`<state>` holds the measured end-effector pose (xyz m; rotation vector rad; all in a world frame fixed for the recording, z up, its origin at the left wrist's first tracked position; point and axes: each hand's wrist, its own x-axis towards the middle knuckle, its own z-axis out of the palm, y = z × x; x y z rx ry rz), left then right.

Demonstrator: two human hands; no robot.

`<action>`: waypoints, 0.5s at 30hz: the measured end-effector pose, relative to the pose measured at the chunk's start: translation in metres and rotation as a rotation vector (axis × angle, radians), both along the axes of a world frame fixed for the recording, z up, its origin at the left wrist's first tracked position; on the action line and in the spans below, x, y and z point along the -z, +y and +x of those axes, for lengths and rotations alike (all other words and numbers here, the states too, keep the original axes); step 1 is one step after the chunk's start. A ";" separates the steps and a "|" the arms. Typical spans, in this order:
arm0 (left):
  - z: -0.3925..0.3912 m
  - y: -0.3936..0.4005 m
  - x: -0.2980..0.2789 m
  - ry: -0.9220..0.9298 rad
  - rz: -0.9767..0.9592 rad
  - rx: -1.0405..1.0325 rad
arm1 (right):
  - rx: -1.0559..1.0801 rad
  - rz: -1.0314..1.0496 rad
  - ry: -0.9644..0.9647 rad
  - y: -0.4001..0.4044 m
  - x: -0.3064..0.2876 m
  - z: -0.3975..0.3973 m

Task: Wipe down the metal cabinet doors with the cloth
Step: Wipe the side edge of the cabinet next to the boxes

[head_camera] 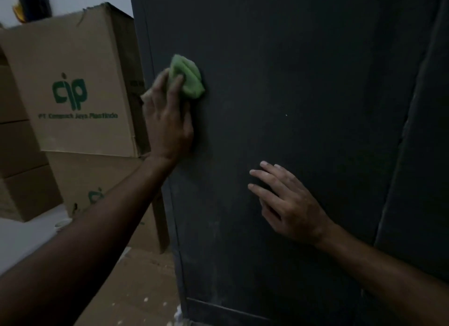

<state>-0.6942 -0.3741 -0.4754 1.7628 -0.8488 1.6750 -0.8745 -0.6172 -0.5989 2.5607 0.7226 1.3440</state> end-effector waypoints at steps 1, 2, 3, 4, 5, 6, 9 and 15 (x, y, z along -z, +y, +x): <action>-0.003 -0.003 0.018 -0.045 0.142 -0.008 | -0.015 -0.001 -0.002 0.000 -0.001 0.000; -0.007 0.000 0.041 -0.106 0.351 -0.016 | -0.033 -0.008 0.001 -0.001 -0.001 0.000; -0.010 0.010 0.064 -0.178 0.564 -0.022 | -0.052 -0.020 0.009 -0.002 -0.002 0.000; -0.011 0.024 0.081 -0.213 0.735 -0.031 | -0.070 -0.038 0.020 -0.003 -0.002 0.001; -0.008 0.037 0.088 -0.238 0.812 -0.044 | -0.086 -0.060 0.030 -0.003 -0.002 0.002; -0.003 0.045 0.086 -0.237 0.796 -0.043 | -0.101 -0.083 0.038 -0.004 -0.002 0.003; 0.009 0.035 0.050 -0.072 0.345 -0.030 | -0.133 -0.121 0.074 -0.007 -0.004 0.009; -0.004 0.003 0.102 -0.001 0.219 -0.018 | -0.109 -0.163 0.048 -0.011 0.000 0.017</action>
